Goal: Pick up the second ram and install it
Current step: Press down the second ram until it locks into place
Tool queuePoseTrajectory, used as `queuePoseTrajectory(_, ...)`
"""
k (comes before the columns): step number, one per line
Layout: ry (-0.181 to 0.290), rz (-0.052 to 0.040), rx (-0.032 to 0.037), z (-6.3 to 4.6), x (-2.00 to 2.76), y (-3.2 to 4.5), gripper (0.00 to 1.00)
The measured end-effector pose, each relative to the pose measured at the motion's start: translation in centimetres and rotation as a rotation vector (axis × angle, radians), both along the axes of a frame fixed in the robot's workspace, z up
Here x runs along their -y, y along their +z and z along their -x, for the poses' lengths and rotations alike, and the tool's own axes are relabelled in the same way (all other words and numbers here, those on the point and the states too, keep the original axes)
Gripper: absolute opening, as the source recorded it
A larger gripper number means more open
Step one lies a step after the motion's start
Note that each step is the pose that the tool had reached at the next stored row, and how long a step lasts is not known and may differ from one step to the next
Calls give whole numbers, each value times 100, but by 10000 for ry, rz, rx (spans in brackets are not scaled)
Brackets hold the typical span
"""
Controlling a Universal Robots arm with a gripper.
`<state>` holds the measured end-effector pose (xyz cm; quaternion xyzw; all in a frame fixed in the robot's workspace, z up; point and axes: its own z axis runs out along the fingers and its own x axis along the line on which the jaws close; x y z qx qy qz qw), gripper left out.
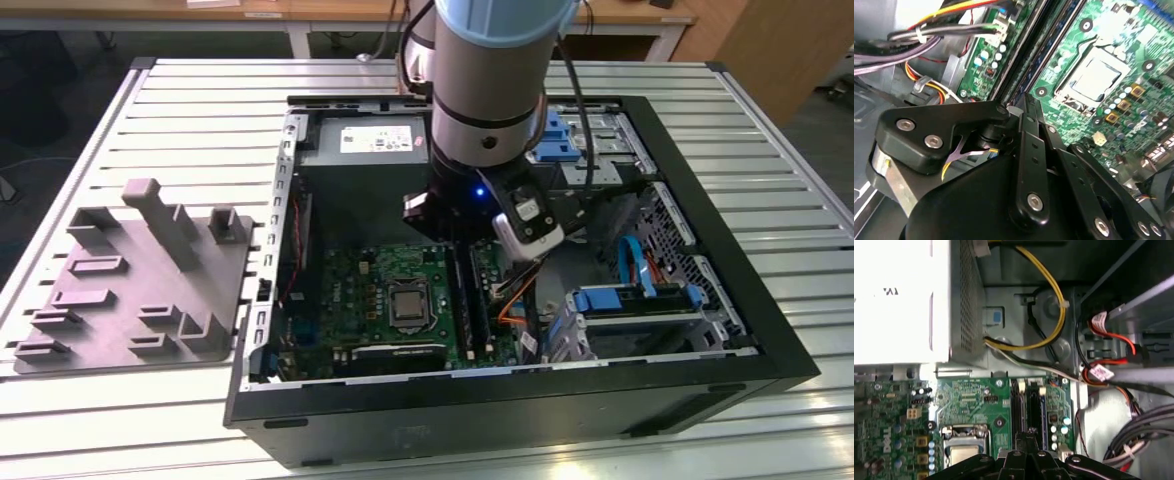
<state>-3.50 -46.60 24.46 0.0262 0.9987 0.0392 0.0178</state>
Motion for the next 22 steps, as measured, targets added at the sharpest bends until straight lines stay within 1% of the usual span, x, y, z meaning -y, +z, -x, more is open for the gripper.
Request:
queuePoseTrajectory(7, 0, -1, 1, 0, -140, -78, 10)
queuePoseTrajectory(10, 0, 0, 0, 0, -183, -100, 10)
queuePoseTrajectory(14, 1, -2, 1, -1, -212, -165, 10)
queuePoseTrajectory(18, 0, 1, -1, 0, -214, -170, 10)
queuePoseTrajectory(22, 0, -1, 0, 0, -214, -205, 10)
